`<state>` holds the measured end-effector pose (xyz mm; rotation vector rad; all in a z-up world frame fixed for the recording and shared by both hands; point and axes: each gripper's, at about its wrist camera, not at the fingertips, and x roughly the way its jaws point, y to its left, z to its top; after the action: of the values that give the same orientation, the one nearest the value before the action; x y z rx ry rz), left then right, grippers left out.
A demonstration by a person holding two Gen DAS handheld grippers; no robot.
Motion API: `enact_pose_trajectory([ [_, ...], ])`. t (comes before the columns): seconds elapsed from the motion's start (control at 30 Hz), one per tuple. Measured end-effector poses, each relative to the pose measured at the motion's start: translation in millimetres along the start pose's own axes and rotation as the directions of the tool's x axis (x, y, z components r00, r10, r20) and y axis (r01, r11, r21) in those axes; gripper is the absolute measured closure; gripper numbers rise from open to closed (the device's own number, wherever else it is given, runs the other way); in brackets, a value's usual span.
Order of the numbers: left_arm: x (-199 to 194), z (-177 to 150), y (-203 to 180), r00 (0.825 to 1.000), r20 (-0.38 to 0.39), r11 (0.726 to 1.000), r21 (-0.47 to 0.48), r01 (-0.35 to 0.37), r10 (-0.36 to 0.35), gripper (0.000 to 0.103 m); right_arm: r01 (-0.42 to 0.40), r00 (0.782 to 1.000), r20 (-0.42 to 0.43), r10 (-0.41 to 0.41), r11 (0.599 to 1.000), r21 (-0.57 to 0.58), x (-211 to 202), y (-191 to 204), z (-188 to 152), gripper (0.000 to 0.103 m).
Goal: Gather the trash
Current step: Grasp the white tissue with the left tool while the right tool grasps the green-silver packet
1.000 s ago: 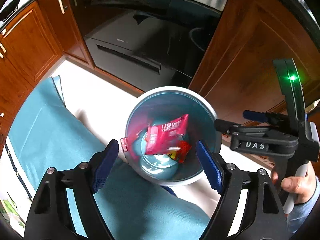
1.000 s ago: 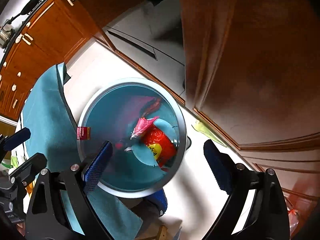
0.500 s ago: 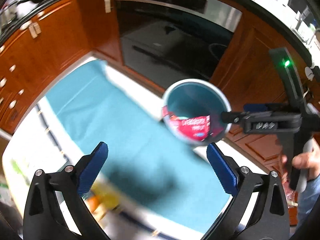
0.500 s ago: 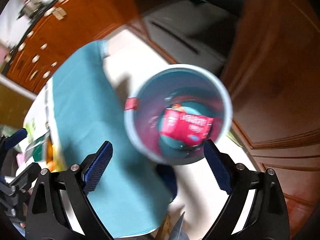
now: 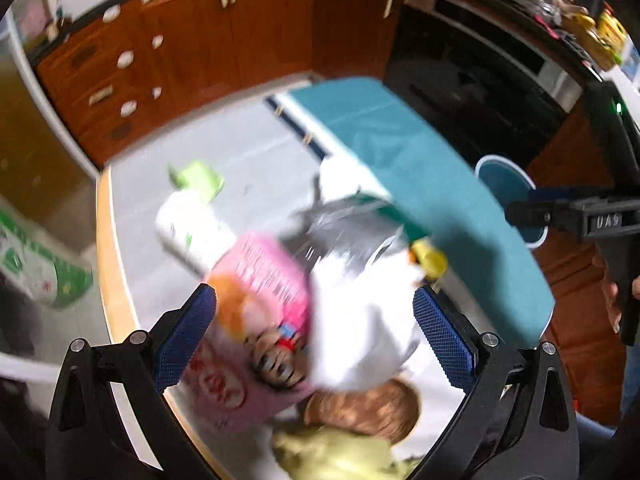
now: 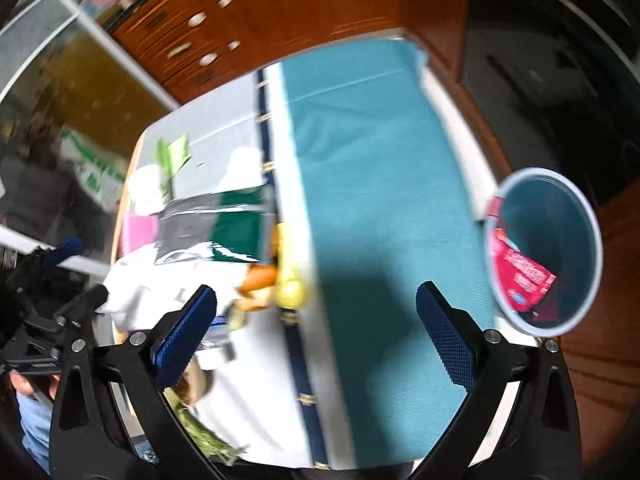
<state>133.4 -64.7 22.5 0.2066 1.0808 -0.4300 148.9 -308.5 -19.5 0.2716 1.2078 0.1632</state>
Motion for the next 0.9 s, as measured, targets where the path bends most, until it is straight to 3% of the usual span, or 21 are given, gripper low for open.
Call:
enact_pose_trajectory([
  [0.2, 15.5, -16.3, 7.9, 0.997, -0.033, 0.998, -0.026, 0.064, -0.065, 0.004, -0.07, 0.997, -0.027, 0.07, 0.997, -0.011, 29.1, 34.7, 17.1, 0.007],
  [0.37, 21.7, -19.0, 2.6, 0.994, -0.015, 0.994, 0.002, 0.105, -0.105, 0.004, -0.116, 0.991, -0.068, 0.115, 0.993, -0.024, 52.4, 59.7, 23.6, 0.007],
  [0.7, 24.5, -25.3, 4.2, 0.983, 0.018, 0.983, -0.008, 0.181, -0.181, 0.011, -0.092, 0.987, -0.136, 0.08, 0.992, -0.085, 95.6, 100.3, 45.3, 0.007],
  [0.9, 29.6, -28.0, 5.1, 0.982, 0.013, 0.982, -0.011, 0.188, -0.188, 0.014, -0.054, 0.987, -0.156, 0.039, 0.994, -0.092, 113.2, 101.7, 46.7, 0.007],
])
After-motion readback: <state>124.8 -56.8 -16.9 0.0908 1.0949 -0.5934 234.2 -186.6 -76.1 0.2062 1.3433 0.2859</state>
